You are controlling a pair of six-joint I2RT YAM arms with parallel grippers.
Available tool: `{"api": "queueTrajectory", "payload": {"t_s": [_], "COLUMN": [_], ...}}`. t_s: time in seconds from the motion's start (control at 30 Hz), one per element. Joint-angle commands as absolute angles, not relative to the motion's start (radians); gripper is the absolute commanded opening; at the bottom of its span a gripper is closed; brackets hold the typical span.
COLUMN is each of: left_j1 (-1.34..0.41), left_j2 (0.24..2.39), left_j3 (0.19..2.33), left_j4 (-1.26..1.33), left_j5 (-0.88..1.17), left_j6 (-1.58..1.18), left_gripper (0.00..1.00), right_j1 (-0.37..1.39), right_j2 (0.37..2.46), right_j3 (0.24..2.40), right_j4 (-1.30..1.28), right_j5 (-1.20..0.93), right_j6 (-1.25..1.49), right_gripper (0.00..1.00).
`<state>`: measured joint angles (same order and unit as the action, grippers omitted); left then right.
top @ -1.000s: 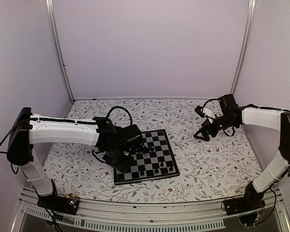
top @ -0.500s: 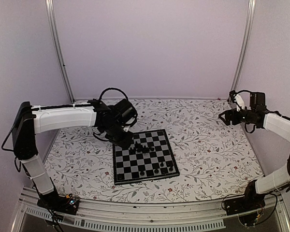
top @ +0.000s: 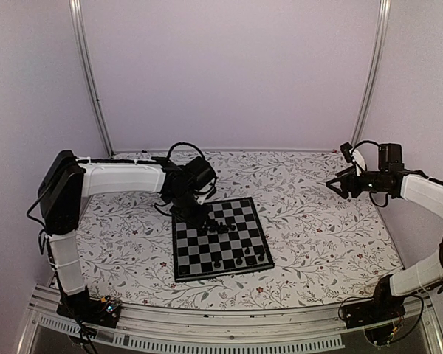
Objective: Set up the chess pieces on the board
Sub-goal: Pick up the chess piece from the chessboard, then place the chess piece on the chessboard.
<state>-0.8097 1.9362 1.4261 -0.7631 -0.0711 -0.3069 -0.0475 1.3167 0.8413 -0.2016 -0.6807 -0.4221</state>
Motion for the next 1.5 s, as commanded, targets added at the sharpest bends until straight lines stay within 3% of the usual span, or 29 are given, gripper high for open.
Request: {"api": "queueTrajectory", "payload": {"t_s": [0.0,0.4,0.8,1.23,1.47], "left_j1": [-0.79,-0.784,-0.787,-0.837,-0.885], "left_j2": [1.96,2.0,1.905,1.652,1.636], "left_j3": [1.442,1.451,1.41,1.143,1.055], "left_j4": [-0.738,-0.725,-0.746,-0.79,-0.764], "left_j5": [-0.055,-0.059,-0.077,-0.008,0.083], "left_j6": [-0.291,-0.291,-0.309,-0.347,-0.346], "left_gripper": [0.25,0.23,0.01,0.01,0.02], "right_j1": [-0.047,-0.048,-0.046,-0.039,-0.025], "right_j2": [1.357,1.428,1.442,1.463,1.471], "right_j3": [0.872,0.902,0.908,0.913,0.915], "right_j4": [-0.212,-0.242,-0.255,-0.266,-0.271], "right_j5": [-0.701,-0.748,-0.769,-0.797,-0.807], "right_j6": [-0.442,-0.45,-0.448,-0.451,-0.455], "right_gripper": [0.74,0.73,0.73,0.73,0.73]}}
